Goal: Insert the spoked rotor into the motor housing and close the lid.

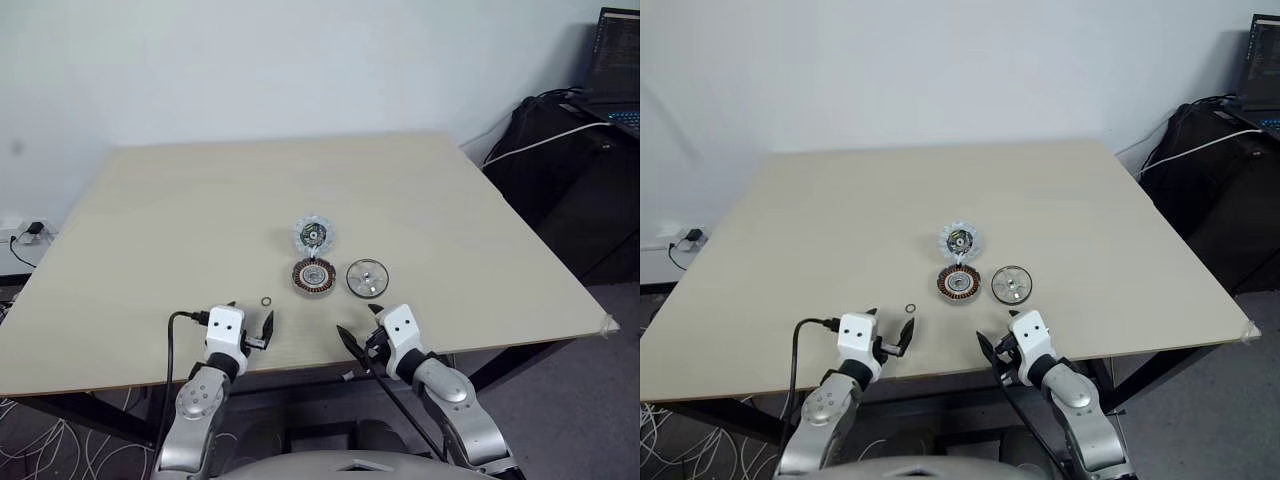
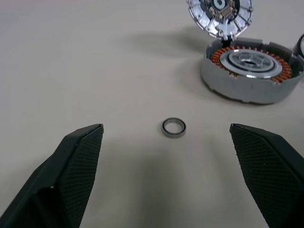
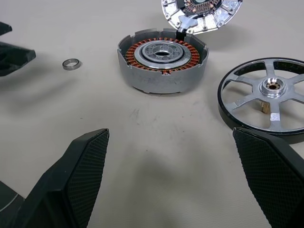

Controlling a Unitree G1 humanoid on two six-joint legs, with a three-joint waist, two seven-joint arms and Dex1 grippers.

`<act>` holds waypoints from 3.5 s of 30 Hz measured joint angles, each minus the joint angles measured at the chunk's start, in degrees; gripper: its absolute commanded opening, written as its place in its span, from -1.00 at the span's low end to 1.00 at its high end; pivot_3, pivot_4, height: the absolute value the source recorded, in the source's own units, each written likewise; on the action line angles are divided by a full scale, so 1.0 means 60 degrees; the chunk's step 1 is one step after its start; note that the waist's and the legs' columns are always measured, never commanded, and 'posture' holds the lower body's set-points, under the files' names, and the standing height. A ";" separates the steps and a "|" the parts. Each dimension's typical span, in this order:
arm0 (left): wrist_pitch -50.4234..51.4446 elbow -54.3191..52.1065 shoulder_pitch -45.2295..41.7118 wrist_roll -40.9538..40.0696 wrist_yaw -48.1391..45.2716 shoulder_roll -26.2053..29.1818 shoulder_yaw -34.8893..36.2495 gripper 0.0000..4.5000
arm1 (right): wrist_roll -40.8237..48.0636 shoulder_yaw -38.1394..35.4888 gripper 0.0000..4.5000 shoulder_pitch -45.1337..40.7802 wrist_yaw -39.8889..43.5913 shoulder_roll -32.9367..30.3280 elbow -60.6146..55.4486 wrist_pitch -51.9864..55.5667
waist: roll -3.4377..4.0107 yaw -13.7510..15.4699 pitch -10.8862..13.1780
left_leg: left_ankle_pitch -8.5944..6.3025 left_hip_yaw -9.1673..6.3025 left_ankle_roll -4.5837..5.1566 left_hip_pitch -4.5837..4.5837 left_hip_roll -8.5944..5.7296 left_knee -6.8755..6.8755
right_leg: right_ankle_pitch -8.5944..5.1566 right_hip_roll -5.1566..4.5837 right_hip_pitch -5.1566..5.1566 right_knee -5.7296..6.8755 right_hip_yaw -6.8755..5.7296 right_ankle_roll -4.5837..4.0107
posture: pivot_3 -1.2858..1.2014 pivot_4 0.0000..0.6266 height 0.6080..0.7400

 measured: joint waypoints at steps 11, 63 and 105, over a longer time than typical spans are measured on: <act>0.0515 0.0000 -0.0103 -0.0209 0.0273 -0.0320 0.0096 1.00 | -0.0017 0.0001 0.99 -0.0008 -0.0020 0.0029 0.0003 0.0000 | -0.0002 0.0026 0.0001 | 0.0001 0.0000 0.0001 0.0000 -0.0002 0.0000 | 0.0000 0.0001 0.0001 -0.0001 -0.0002 0.0000 | 0.03 -1.00 1.00; 0.3855 0.1718 -0.3263 0.0330 -0.0592 0.0265 -0.0554 1.00 | -0.0078 0.0012 0.99 -0.0052 -0.0224 0.0210 0.0038 -0.0001 | -0.0005 0.0132 0.0000 | 0.0013 -0.0001 0.0018 0.0010 -0.0005 0.0006 | 0.0008 0.0008 0.0011 0.0004 0.0001 0.0008 | 0.03 -1.00 1.00; 0.4226 0.1763 -0.3268 0.0391 -0.0256 0.0081 -0.0414 -0.70 | -0.0083 0.0008 1.00 -0.0092 -0.0330 0.0286 0.0150 -0.0115 | 0.0024 0.0115 -0.0048 | 0.0003 -0.0001 0.0003 0.0039 -0.0005 0.0023 | 0.0015 0.0007 0.0043 0.0005 0.0007 0.0022 | 0.03 -1.00 1.00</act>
